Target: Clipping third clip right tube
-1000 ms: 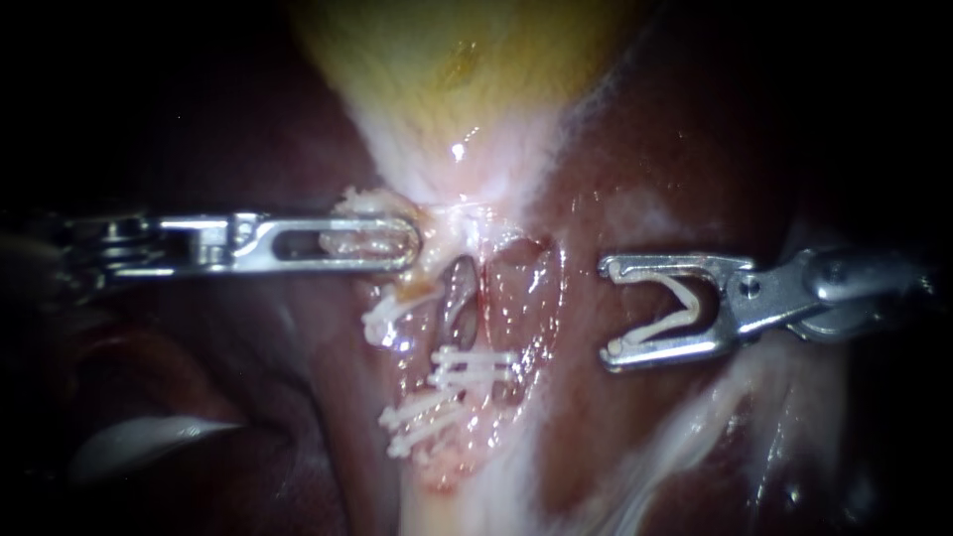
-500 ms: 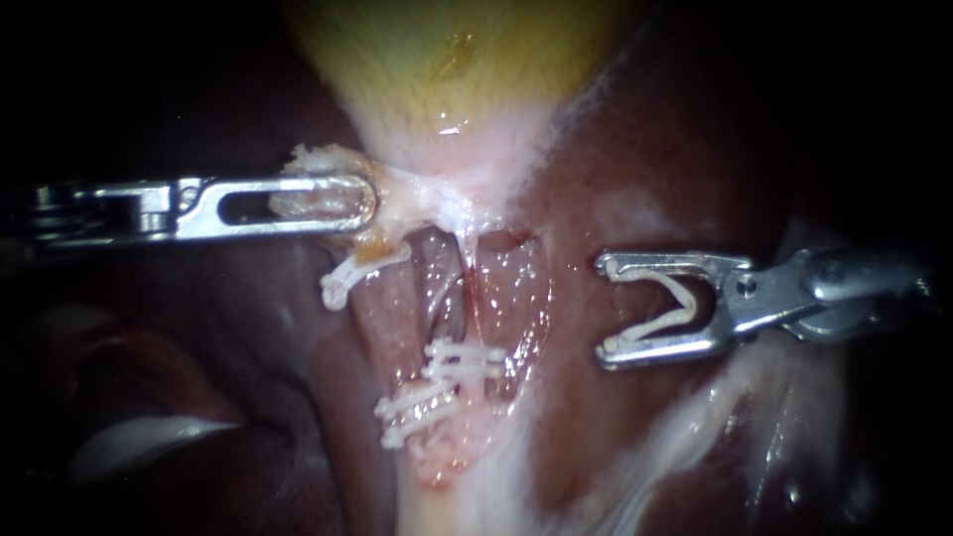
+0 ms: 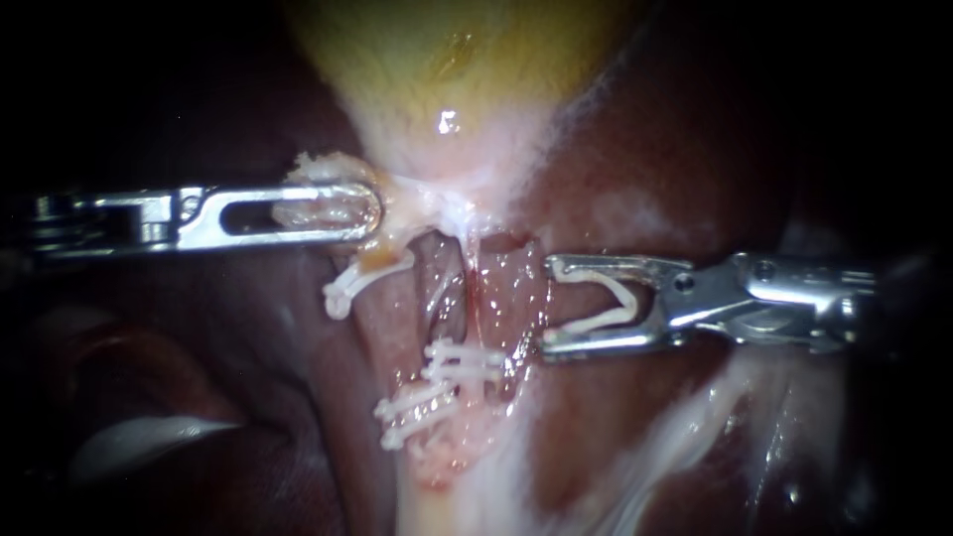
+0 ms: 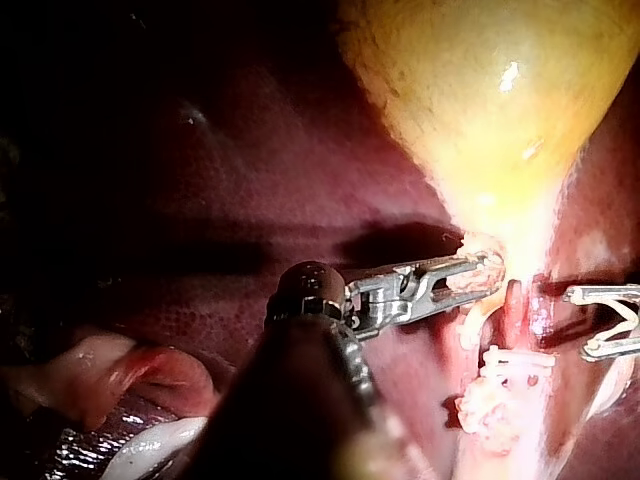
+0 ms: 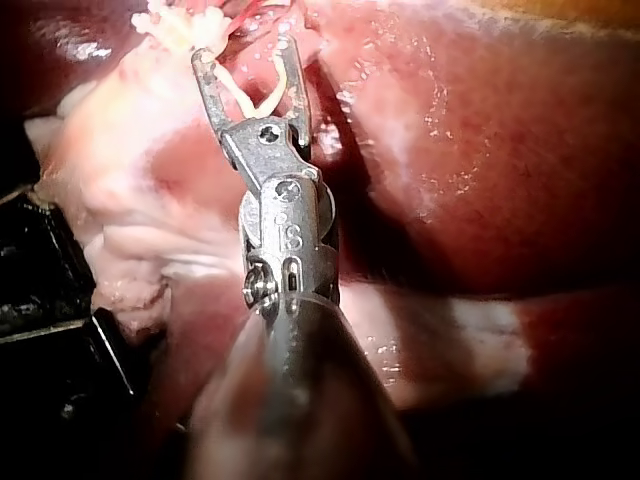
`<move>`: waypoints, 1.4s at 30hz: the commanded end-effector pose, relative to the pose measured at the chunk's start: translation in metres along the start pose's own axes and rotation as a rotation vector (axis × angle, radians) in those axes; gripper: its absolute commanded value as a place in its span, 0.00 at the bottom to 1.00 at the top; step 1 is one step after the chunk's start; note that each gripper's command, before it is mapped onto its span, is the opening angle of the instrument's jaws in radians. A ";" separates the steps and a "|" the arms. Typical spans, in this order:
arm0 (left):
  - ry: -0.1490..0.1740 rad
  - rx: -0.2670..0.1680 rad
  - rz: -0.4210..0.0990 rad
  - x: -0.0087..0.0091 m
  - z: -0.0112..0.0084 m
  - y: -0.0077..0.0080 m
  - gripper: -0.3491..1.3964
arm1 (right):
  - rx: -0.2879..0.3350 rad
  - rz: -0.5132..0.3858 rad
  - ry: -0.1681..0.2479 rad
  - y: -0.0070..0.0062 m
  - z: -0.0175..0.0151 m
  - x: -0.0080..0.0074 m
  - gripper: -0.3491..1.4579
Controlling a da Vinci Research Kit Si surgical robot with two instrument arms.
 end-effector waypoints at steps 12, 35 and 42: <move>0.004 0.005 0.000 0.0002 0.0000 -0.0003 0.00 | 0.020 0.111 0.007 0.0023 0.0066 0.0002 0.45; 0.006 0.007 0.001 0.0001 -0.0002 0.0000 0.00 | 0.198 0.284 0.189 0.0018 0.0078 0.0008 0.44; 0.006 0.007 0.001 0.0001 -0.0002 0.0000 0.00 | 0.228 0.328 0.259 0.0022 0.0075 0.0014 0.44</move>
